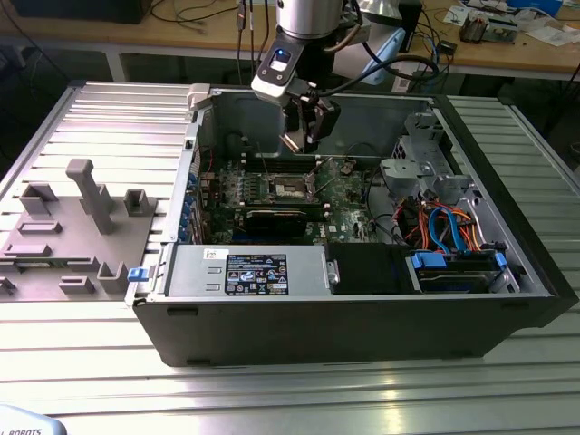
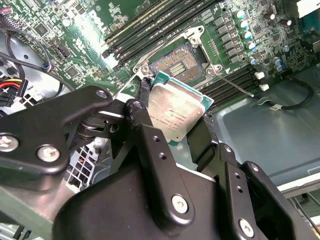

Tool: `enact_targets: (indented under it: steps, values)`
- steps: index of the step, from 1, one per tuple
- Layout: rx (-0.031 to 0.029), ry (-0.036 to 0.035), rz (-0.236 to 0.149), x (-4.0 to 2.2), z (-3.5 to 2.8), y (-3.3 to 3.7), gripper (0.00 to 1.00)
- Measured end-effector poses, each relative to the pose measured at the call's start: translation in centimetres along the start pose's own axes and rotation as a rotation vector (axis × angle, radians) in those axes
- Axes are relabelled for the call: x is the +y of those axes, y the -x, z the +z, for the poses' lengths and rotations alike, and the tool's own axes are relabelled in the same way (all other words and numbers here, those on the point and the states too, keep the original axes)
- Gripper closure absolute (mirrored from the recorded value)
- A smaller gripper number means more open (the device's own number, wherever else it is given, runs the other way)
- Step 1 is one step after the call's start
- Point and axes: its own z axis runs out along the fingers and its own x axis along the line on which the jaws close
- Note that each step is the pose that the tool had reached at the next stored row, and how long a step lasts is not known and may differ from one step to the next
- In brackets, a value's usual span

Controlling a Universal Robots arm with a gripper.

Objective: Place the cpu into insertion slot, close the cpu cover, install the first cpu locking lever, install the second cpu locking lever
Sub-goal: 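Place the cpu into insertion slot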

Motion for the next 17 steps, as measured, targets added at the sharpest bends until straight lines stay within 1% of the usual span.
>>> enact_targets:
  steps: [2,11,13,17]
  values:
    - [-0.0008,0.0002,0.012,0.0,0.0,0.0,0.45]
    - [-0.0026,0.0007,0.04,0.0,0.0,0.0,0.45]
    - [-0.0044,0.0012,0.067,0.0,0.0,0.0,0.45]
    - [-0.0066,0.0018,0.101,0.0,0.0,0.0,0.45]
